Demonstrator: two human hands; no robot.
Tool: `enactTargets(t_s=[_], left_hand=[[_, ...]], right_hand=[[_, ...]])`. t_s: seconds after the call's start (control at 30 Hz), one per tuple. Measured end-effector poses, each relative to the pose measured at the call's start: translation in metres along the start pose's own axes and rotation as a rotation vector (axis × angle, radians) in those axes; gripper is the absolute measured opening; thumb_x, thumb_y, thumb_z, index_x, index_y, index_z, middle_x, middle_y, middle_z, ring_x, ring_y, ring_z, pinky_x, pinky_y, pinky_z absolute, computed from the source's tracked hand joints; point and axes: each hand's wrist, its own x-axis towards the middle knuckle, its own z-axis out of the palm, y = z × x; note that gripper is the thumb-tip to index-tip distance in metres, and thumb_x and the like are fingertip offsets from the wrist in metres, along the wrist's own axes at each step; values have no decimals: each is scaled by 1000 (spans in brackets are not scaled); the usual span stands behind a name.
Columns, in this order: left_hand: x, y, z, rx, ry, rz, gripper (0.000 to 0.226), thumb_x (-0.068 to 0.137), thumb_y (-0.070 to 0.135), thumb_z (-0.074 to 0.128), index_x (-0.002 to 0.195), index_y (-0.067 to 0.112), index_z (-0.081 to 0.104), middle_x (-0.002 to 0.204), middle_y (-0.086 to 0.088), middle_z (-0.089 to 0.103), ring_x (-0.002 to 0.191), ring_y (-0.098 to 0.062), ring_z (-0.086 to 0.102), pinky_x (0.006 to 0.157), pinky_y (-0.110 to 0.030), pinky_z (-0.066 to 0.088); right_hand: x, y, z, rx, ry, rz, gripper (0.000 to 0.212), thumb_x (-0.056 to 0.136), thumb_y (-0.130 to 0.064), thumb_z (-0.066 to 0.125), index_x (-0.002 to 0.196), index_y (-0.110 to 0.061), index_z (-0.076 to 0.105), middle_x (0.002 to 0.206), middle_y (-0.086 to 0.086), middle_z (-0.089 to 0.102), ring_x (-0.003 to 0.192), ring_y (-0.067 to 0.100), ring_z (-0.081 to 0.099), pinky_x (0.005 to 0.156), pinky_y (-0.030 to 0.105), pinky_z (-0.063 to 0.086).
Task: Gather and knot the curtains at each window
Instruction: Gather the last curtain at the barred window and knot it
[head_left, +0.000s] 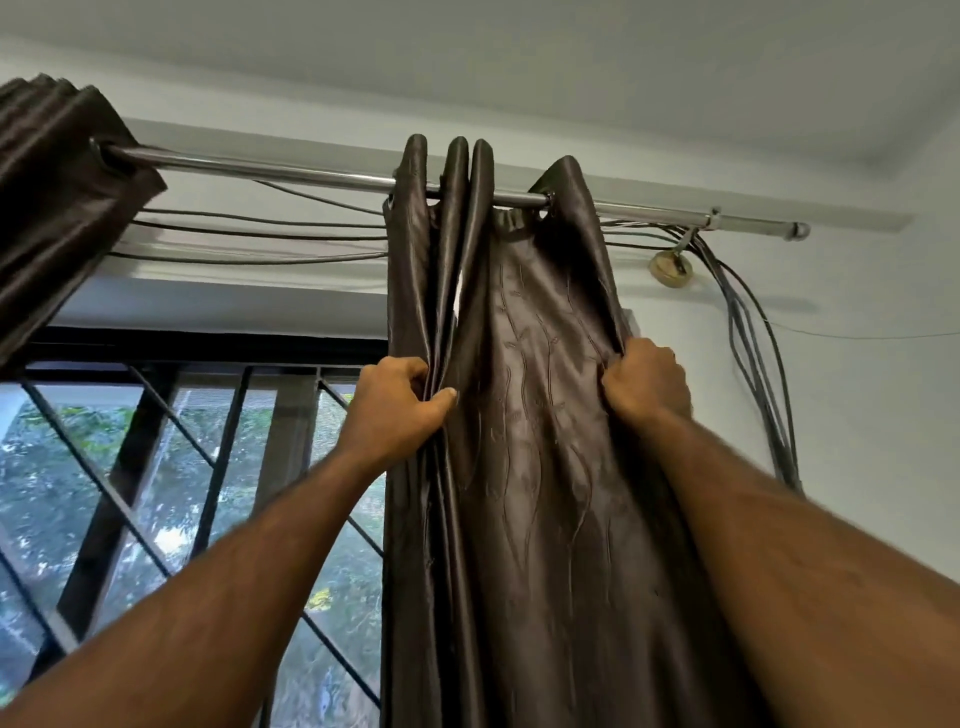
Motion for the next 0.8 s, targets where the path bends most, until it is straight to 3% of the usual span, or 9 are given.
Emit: enactTargets(t_s=[0.13,0.23,0.3,0.43,0.57,0.67,0.73,0.8], left_hand=[[-4,-8,-13,15,-7,-5,42,85,17,73,54,12,45,48,1,42,46,-13,36,51,-26,30],[-3,-7,-29,-58,99,-18,17,73,20,60,61,10,57,52,1,51,49,-10,41,51,-31,29],[-1,-18,-41,-109,180,-25,18,70,23,54,67,6,62,58,-7,61,54,-17,50,54,-36,40],[-14,-40,-41,-61,45,1,25,77,28,57,69,4,61,61,-9,60,58,-31,55,57,-47,50],[-44,-38,-37,-181,64,-119,34,79,45,69,82,11,71,75,-5,71,73,-24,70,69,-50,57],[-95,-29,-27,-302,83,-209,28,83,32,74,92,6,71,85,-8,74,83,-26,73,78,-51,58],[-140,-22,-21,-363,138,-280,23,83,23,77,95,5,71,88,-8,75,85,-24,73,81,-45,60],[-181,-16,-19,-401,204,-383,19,83,17,83,94,8,70,84,-5,73,80,-19,72,77,-37,60]], right_hand=[[-27,-76,29,31,-146,-65,28,101,-19,51,122,-8,65,126,18,64,116,40,61,85,40,50],[-48,-172,46,252,-279,-495,24,100,-22,52,111,-8,68,118,22,67,111,42,61,85,41,50],[-55,-201,47,280,-331,-616,22,99,-21,52,110,-10,67,116,23,67,109,42,61,86,43,52],[-51,-168,68,216,-281,-585,22,101,-28,50,109,-15,65,115,19,67,108,41,62,81,41,50],[-84,-127,73,345,-280,-488,7,94,-27,57,96,-21,55,112,18,65,108,42,59,77,39,44],[-142,-94,73,486,-235,-433,36,88,-17,58,123,-25,51,106,16,68,99,40,64,81,43,53],[-187,-68,75,590,-197,-442,60,89,-11,56,141,-35,37,98,14,69,85,35,67,74,47,56],[-227,-40,80,629,-158,-490,69,91,-4,53,147,-38,34,102,11,71,82,28,68,71,42,56]])
